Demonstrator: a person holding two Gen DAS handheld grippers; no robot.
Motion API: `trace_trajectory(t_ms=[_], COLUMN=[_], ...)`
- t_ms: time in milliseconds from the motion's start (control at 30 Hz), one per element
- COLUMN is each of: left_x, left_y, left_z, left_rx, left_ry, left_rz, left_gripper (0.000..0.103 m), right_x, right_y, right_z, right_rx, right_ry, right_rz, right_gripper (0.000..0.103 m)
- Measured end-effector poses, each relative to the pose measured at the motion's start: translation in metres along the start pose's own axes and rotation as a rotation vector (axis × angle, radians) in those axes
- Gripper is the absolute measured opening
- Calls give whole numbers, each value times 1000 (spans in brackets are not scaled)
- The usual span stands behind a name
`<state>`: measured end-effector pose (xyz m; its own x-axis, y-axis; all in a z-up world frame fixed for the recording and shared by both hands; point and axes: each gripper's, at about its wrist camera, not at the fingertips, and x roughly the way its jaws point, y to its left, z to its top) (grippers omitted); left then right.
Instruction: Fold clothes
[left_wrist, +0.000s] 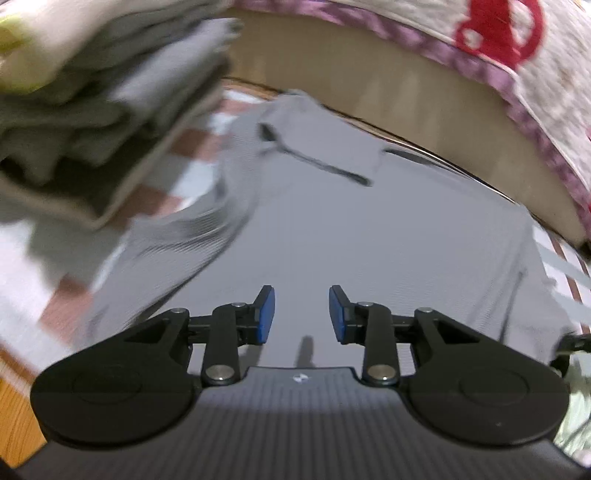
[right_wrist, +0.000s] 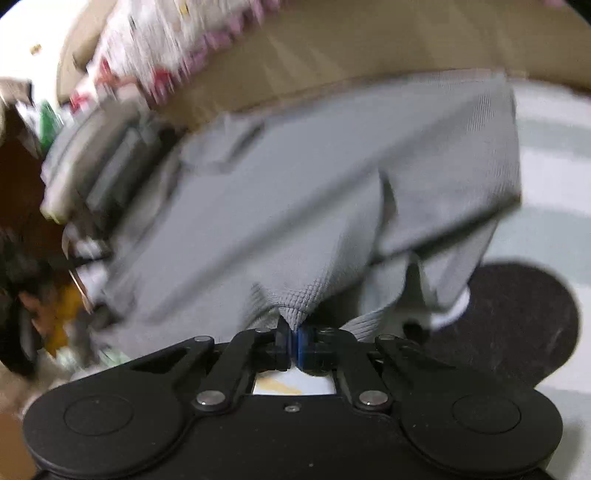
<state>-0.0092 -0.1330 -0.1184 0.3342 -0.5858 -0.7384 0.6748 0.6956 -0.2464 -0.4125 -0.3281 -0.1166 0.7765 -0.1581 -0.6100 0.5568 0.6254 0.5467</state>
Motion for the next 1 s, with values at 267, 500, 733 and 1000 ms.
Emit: trace_trajectory(t_ms=[267, 500, 733, 1000], left_x=[-67, -95, -61, -9], left_y=[37, 23, 34, 65], left_z=[-34, -60, -59, -51], left_rx=[-191, -121, -203, -286], left_ry=[28, 124, 192, 296], left_rz=[81, 68, 236, 279], left_gripper=[44, 64, 70, 70], right_x=[-85, -59, -71, -76], right_y=[17, -17, -13, 0], right_z=[-65, -94, -94, -82], right_rx=[-97, 42, -41, -100], right_ry=[-16, 33, -33, -90], right_rz=[-272, -257, -203, -147], right_gripper=[4, 7, 7, 6])
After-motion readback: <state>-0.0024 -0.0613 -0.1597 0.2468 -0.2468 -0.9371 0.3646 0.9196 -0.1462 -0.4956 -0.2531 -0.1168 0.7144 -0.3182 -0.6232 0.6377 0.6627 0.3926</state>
